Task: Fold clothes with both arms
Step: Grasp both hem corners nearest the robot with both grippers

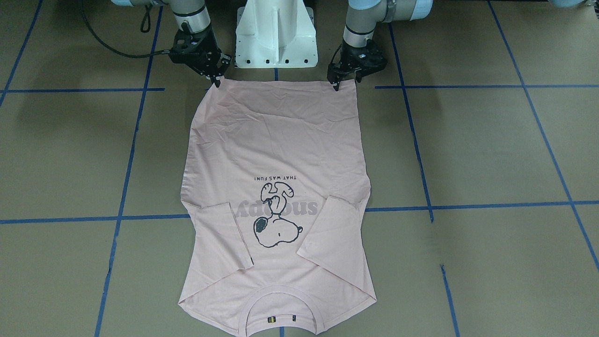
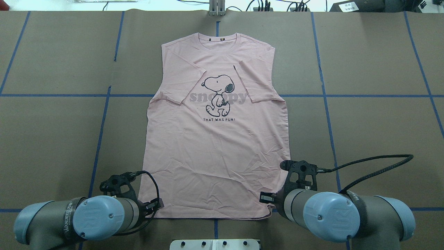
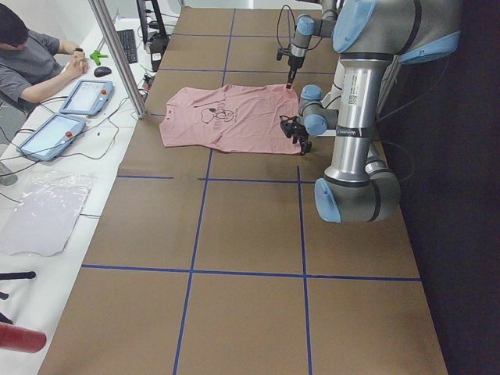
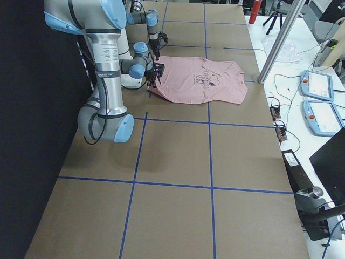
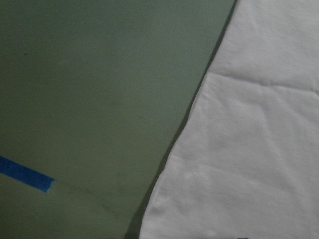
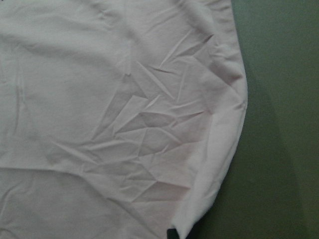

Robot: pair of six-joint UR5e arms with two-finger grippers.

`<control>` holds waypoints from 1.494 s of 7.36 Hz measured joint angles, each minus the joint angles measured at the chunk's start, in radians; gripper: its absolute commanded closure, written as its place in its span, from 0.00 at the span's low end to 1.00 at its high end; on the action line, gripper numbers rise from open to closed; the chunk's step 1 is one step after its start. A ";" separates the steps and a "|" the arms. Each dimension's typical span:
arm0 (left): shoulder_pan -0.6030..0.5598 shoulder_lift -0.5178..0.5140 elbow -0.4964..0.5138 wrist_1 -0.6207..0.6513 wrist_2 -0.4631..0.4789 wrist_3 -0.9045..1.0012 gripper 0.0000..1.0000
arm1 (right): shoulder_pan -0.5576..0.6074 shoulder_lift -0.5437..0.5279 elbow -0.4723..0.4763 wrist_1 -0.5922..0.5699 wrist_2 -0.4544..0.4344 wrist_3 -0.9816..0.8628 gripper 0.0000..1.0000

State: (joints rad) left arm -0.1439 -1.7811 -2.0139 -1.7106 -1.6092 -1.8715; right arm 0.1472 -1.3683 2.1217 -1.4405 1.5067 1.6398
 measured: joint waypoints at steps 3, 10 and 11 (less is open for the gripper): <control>0.000 0.057 -0.053 -0.001 0.000 0.001 0.17 | -0.002 0.001 -0.003 -0.001 0.001 0.000 1.00; 0.020 0.040 -0.030 -0.001 -0.002 0.000 0.17 | -0.003 0.002 -0.005 0.000 0.000 0.000 1.00; 0.021 0.028 -0.017 -0.001 -0.002 0.000 0.18 | -0.003 0.002 -0.004 0.000 0.000 0.000 1.00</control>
State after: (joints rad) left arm -0.1231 -1.7533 -2.0308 -1.7119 -1.6110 -1.8714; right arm 0.1442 -1.3668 2.1173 -1.4404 1.5064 1.6398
